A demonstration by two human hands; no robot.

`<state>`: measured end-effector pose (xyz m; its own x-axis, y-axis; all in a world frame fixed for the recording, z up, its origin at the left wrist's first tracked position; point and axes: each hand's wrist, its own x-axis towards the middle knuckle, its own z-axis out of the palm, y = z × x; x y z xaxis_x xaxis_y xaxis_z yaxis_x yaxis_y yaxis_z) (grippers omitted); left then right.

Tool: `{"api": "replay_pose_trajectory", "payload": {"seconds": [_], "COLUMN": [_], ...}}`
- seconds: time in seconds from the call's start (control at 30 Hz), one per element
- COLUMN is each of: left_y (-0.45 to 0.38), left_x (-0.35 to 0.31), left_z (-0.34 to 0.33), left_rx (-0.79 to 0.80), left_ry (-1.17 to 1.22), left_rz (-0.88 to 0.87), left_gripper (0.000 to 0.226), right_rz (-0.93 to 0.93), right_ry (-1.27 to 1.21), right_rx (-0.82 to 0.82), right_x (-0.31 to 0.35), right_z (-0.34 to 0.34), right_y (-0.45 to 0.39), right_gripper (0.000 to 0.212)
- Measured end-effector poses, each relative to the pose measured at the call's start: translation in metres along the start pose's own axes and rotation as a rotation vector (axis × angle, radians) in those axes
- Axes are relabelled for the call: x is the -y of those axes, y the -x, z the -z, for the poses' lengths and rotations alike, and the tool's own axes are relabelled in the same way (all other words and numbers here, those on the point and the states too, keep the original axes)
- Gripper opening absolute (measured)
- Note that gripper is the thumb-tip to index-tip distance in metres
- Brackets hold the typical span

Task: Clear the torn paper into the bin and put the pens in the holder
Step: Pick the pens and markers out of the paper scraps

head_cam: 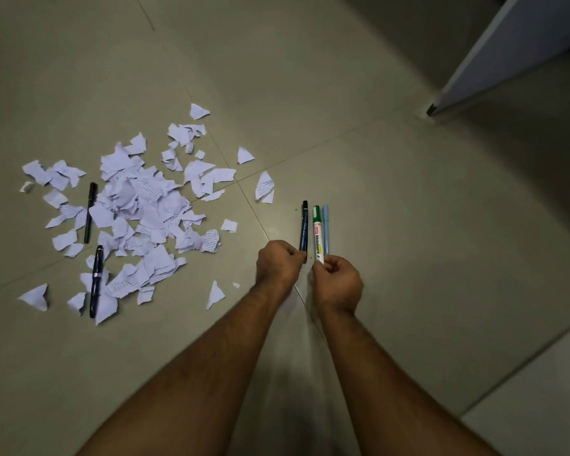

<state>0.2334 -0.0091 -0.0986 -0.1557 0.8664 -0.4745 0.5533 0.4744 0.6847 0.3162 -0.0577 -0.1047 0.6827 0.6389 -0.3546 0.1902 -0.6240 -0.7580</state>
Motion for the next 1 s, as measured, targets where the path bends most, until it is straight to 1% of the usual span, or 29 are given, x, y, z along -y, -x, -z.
{"api": "replay_pose_trajectory", "payload": {"seconds": [0.07,0.13,0.2,0.27,0.37,0.47,0.63,0.7,0.77,0.87,0.93,1.0], "left_y": [-0.001,0.001,0.004,0.005,0.002,-0.003,-0.008,-0.011,-0.014,-0.015,-0.018,-0.024], "left_x": [0.003,0.007,0.010,0.012,0.026,0.049,0.095,0.118,0.141,0.177,0.193,0.201], "left_z": [-0.002,-0.002,0.004,0.017,0.046,0.083,0.153,0.180,0.199,0.222,0.228,0.230], "left_rx": [-0.014,-0.026,-0.057,-0.100,-0.177,-0.282,-0.530,-0.654,-0.734,-0.742,-0.720,-0.687], "left_ry": [-0.007,-0.012,-0.006,0.012,0.023,0.047,0.067,0.052,0.033,-0.026,-0.049,-0.084], "left_rz": [-0.015,-0.042,-0.071,-0.078,-0.051,0.005,0.130,0.196,0.235,0.304,0.346,0.369], "left_gripper": [0.023,0.025,0.025,0.024,0.023,0.022,0.012,0.011,0.013,0.021,0.029,0.030], "right_rz": [0.018,0.057,0.108,0.167,0.204,0.233,0.386,0.458,0.520,0.639,0.722,0.811], "right_ry": [0.031,0.061,0.046,0.018,-0.025,-0.039,-0.024,0.004,0.039,0.135,0.188,0.245], "right_rx": [0.004,-0.027,-0.058,-0.043,0.059,0.213,0.415,0.488,0.553,0.626,0.629,0.611], "right_x": [-0.003,-0.005,-0.001,0.010,0.029,0.046,0.064,0.070,0.072,0.070,0.064,0.057], "right_z": [-0.003,-0.007,-0.012,-0.020,-0.039,-0.065,-0.122,-0.146,-0.166,-0.192,-0.202,-0.206], "right_y": [0.001,0.004,0.010,0.018,0.031,0.050,0.087,0.105,0.116,0.132,0.136,0.134], "right_gripper": [0.017,0.022,0.021,0.018,0.018,0.020,0.021,0.023,0.024,0.029,0.031,0.031]}}
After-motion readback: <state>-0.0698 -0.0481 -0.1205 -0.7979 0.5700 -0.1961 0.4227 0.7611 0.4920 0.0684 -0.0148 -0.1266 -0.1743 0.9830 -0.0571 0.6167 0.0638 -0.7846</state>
